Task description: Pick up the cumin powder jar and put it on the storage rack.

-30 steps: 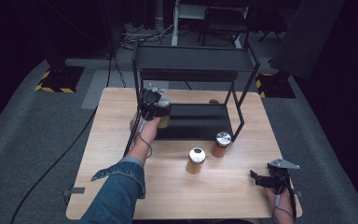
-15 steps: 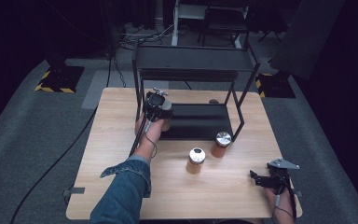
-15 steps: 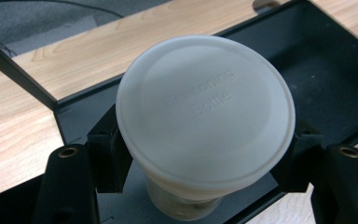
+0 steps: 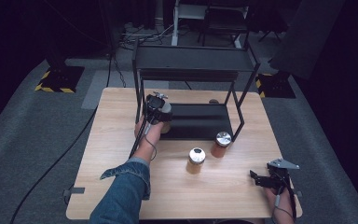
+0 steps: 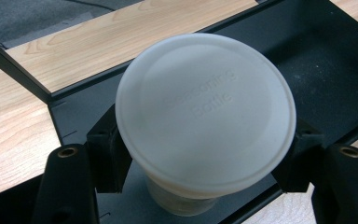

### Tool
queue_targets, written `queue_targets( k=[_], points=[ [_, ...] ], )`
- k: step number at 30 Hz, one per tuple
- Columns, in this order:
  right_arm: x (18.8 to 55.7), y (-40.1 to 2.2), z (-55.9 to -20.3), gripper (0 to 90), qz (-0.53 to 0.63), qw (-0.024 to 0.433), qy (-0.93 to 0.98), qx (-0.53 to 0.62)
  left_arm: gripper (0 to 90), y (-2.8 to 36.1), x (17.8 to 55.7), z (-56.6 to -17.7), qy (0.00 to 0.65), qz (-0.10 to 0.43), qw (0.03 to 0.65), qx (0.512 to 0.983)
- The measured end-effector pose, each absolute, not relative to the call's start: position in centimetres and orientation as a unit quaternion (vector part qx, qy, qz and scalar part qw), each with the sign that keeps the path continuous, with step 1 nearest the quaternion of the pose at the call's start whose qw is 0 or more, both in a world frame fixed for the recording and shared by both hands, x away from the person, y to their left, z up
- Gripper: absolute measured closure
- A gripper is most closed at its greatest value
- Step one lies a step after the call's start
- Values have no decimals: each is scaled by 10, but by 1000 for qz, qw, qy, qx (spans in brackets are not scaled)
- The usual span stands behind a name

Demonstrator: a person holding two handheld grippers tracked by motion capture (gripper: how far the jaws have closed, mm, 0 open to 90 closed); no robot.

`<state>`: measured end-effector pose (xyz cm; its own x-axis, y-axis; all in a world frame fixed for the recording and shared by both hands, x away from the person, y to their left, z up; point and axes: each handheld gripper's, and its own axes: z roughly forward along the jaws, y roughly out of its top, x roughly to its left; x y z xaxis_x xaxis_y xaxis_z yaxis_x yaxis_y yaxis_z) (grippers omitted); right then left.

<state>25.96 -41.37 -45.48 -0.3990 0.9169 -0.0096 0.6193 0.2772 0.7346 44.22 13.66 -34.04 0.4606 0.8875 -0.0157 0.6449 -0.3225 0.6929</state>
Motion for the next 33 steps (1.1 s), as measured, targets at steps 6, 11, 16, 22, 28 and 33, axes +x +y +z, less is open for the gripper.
queue_targets(
  k=[6, 11, 16, 22, 28, 33],
  points=[
    [259, -414, -455, 107, 333, 223, 767, 500, 178, 134, 435, -334, 481, 204, 322, 790],
    [260, -414, -455, 106, 333, 223, 768, 500, 133, 141, 423, -323, 477, 207, 329, 788],
    [261, -414, -455, 106, 334, 222, 769, 498, 117, 153, 401, -307, 477, 216, 340, 781],
    [261, -414, -455, 106, 334, 221, 769, 498, 118, 167, 370, -294, 472, 219, 351, 778],
    [261, -414, -455, 106, 334, 221, 769, 498, 125, 183, 339, -293, 464, 216, 363, 779],
    [261, -414, -455, 106, 334, 221, 769, 498, 126, 198, 318, -294, 456, 211, 372, 781]
  ],
)
